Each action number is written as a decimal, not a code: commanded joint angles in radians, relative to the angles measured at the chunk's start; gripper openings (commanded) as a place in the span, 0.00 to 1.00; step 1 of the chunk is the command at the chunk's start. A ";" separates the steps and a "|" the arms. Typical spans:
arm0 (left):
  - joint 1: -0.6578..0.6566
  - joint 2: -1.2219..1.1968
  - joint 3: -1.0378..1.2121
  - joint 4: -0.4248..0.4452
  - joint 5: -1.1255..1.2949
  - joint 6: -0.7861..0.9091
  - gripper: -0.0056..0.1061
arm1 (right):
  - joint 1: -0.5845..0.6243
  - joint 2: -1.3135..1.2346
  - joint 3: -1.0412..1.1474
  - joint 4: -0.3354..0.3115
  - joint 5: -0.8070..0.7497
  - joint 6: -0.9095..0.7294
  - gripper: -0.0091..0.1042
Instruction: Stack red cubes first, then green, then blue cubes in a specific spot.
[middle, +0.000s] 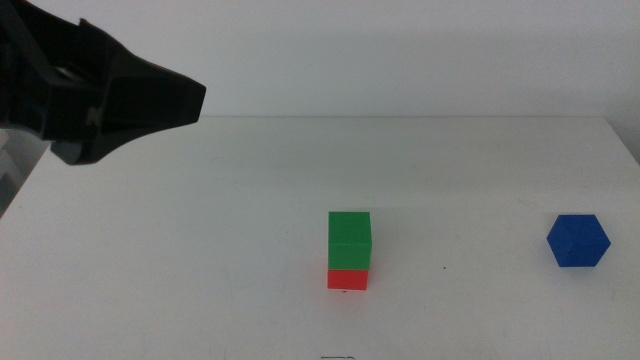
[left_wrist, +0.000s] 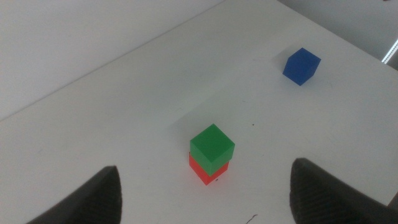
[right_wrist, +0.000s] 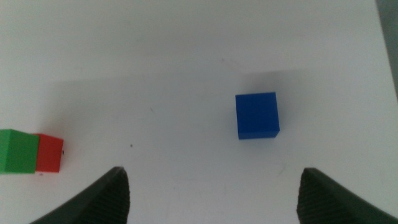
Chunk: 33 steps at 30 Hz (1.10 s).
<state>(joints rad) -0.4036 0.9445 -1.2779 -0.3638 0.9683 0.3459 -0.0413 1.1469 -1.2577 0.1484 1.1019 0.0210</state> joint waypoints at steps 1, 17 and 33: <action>-0.004 -0.008 -0.024 -0.024 -0.066 0.000 0.87 | -0.002 0.021 -0.081 0.001 0.011 -0.015 0.71; -0.004 -0.008 -0.024 -0.024 -0.066 0.000 0.87 | -0.003 0.243 -0.215 -0.010 0.091 -0.007 0.71; -0.004 -0.008 -0.024 -0.024 -0.066 0.000 0.87 | -0.014 0.586 -0.405 -0.037 0.153 0.003 0.77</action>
<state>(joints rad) -0.4036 0.9453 -1.2779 -0.3638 0.9676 0.3459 -0.0464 1.7675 -1.6257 0.1283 1.2340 0.0246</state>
